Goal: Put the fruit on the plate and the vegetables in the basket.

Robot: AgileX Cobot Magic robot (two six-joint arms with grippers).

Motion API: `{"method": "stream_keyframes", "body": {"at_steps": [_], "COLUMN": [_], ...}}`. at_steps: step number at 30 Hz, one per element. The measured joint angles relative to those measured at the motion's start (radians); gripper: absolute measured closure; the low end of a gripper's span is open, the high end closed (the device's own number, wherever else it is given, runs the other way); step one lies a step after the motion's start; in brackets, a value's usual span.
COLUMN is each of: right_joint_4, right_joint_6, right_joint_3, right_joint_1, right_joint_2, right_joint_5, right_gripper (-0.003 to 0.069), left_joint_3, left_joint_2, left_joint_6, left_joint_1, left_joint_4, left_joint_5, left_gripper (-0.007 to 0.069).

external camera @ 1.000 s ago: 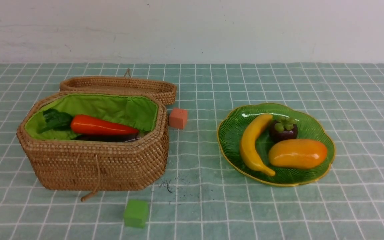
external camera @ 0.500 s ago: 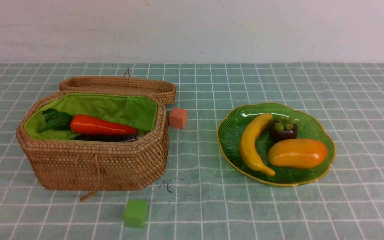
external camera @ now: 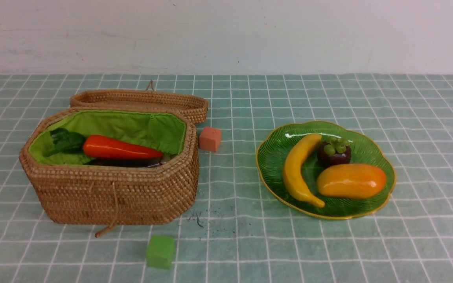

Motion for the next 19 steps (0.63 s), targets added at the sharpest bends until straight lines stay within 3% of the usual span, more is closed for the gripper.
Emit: {"method": "stream_keyframes", "body": {"at_steps": [19], "right_joint_4": [0.0], "right_joint_6": [0.0], "right_joint_3": [0.0], "right_joint_1": [0.0], "right_joint_2": [0.0], "right_joint_5": [0.0], "right_gripper": [0.0617], "left_joint_3": [0.0], "left_joint_2": [0.0], "left_joint_6": [0.0], "left_joint_1": [0.0], "left_joint_4": [0.0], "left_joint_5": [0.0], "left_gripper": [0.0629]}}
